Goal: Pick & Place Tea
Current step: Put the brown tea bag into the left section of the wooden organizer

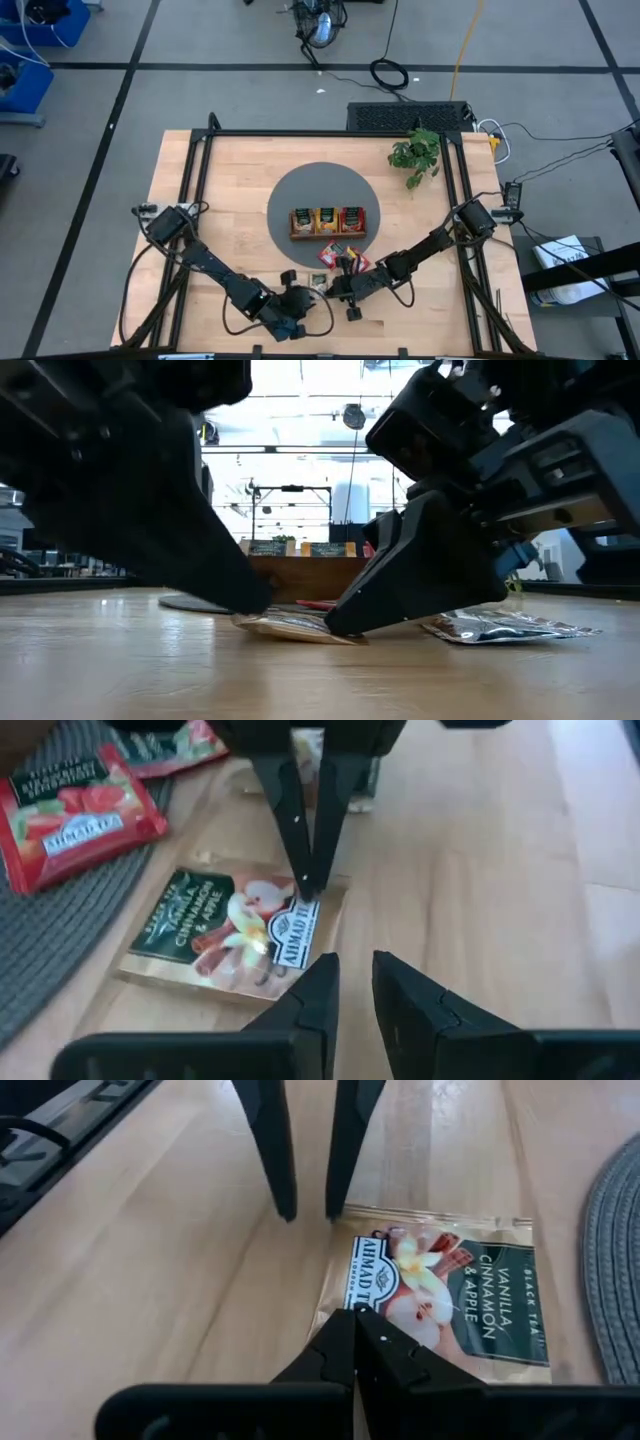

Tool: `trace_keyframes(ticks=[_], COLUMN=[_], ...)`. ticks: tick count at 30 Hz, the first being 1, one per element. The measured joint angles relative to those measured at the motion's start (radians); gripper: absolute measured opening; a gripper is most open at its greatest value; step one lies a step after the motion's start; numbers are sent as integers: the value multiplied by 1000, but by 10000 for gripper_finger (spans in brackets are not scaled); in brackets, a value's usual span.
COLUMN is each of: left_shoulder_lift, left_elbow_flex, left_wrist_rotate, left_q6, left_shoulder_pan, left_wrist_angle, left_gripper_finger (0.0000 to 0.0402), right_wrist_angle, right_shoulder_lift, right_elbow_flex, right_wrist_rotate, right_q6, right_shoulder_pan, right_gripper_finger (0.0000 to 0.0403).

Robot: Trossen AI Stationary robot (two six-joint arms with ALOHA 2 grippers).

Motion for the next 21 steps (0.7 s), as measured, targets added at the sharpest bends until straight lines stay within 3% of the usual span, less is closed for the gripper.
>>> trace_keyframes(ticks=[8, 13, 21], left_shoulder_lift=[27, 27, 76], left_elbow_flex=[1, 3, 2], left_wrist_rotate=[-1, -5, -13], left_q6=[-44, -112, -177], left_shoulder_pan=[30, 33, 33], left_wrist_angle=[-21, -94, -103], left_gripper_finger=[67, 67, 67], right_wrist_angle=[8, 39, -138], right_shoulder_lift=[0, -6, -179], right_elbow_flex=[0, 0, 0], right_wrist_rotate=[-7, -77, -71], right_q6=[-1, -34, -82], right_shoulder_pan=[1, 2, 2], right_gripper_finger=[0, 0, 17])
